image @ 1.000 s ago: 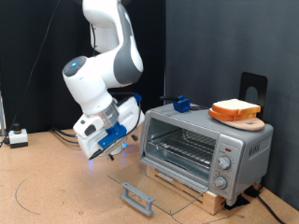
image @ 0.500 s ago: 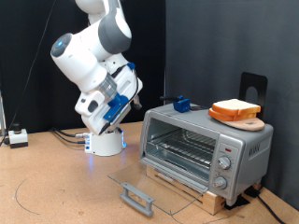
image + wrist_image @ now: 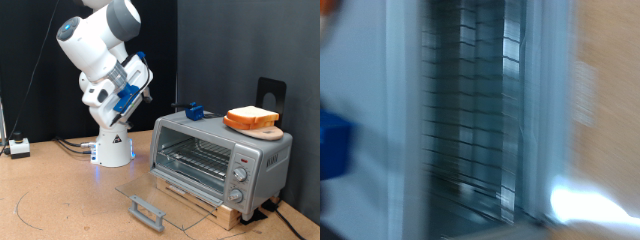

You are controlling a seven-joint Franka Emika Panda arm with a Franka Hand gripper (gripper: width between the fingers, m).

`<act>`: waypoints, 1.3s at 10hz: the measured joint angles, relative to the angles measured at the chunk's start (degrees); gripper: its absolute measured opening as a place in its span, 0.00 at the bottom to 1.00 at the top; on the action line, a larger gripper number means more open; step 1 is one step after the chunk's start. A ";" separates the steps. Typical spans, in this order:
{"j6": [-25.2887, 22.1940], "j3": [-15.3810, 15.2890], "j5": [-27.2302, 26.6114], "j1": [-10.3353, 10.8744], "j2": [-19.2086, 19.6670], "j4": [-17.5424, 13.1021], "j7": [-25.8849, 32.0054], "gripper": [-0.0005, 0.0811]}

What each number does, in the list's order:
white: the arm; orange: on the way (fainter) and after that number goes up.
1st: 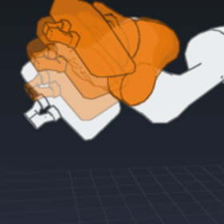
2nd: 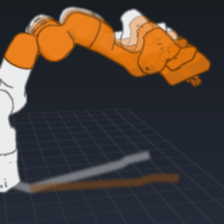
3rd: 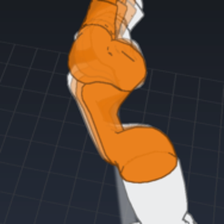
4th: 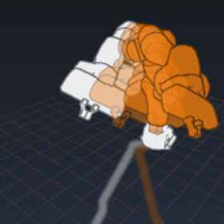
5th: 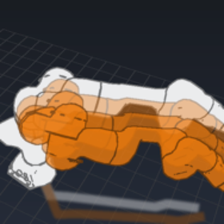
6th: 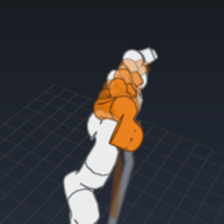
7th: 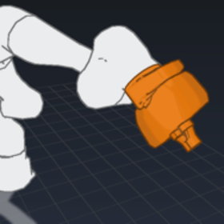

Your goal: Make a piece of toast with the oven

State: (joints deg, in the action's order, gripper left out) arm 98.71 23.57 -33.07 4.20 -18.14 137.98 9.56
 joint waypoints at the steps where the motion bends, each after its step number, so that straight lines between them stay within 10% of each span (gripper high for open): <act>1: -4.14 0.22 -3.52 0.99 -0.35 -0.76 4.01 1.00; 6: -20.56 -1.71 -0.99 6.30 -2.74 -4.30 24.26 1.00; 8: -20.74 -4.64 5.69 7.75 -6.02 -4.24 29.45 1.00; 13: -13.62 -7.75 2.05 8.57 -10.69 -2.07 38.46 1.00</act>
State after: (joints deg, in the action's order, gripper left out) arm 85.09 15.82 -31.02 12.77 -28.84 135.91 48.01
